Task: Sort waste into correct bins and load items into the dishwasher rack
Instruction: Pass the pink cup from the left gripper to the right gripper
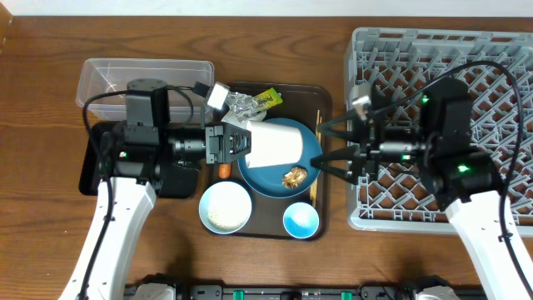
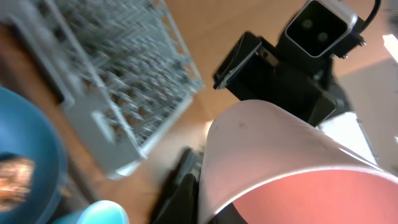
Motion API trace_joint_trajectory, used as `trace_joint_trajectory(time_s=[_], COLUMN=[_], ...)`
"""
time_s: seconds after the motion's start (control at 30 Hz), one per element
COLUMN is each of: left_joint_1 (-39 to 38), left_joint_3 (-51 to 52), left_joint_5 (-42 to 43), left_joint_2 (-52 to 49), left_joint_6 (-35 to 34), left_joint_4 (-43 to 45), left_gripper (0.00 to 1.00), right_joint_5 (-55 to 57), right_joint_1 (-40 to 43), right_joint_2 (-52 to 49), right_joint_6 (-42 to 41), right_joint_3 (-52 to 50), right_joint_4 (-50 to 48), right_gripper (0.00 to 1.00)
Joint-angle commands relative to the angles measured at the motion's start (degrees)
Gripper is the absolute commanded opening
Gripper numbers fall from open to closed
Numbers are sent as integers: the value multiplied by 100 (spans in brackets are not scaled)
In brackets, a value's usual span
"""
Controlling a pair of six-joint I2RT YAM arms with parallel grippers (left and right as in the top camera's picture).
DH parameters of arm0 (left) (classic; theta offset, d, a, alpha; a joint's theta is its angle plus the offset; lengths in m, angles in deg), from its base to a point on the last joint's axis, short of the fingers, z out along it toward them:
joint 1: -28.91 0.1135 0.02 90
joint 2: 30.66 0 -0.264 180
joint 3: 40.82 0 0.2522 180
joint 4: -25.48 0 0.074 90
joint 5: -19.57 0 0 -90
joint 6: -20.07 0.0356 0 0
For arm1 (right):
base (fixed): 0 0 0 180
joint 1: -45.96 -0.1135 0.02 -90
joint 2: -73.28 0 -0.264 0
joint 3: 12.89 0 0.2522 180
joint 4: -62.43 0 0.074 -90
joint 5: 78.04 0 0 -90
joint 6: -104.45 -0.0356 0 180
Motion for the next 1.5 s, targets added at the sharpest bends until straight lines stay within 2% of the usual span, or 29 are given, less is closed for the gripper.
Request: trace_joint_trajectory(time_s=[0.0,0.33,0.4,0.57,0.6,0.67,0.7,0.73,0.9,1.07,1.2,1.33,1.47], left_joint_1=[24,-13,-13,-13,-13,-13,-7,4,4,4,2,2,2], left_joint_3=[-57,-59,-59,-57,-57,-59,-57,-57,-57,-57,-57,-57,-57], left_joint_5=[876,874,870,866,866,863,863,837,149,-557,-588,-588,-590], left_joint_2=[-72,44,44,44,42,44,42,42,42,39,42,42,42], left_joint_6=[-105,-212,-212,-214,-214,-210,-208,-210,-212,-354,-361,-361,-358], left_joint_4=[24,31,33,37,35,63,122,186,352,354,348,343,345], left_gripper=[6,6,6,6,15,57,84,98,98,98,98,98,98], right_joint_5=[133,833,975,1069,1241,1563,1650,1700,2006,2920,4188,5930,6854], right_joint_1=[-380,-1217,-1357,-1556,-1556,-1519,-1482,-1421,-702,570,1729,2715,3410], right_joint_2=[9,2,2,2,4,20,48,85,575,1176,1419,1344,1003], right_joint_6=[-212,-398,-400,-527,-529,-527,-527,-525,-643,-1104,-1725,-2553,-2796], right_joint_3=[103,103,103,103,103,103,103,103,105,105,105,105,105], right_joint_4=[-199,-957,-1023,-1062,-986,-828,-756,-686,-131,769,1661,2507,2909], right_gripper=[78,77,71,43,40,35,35,34,35,36,34,34,35])
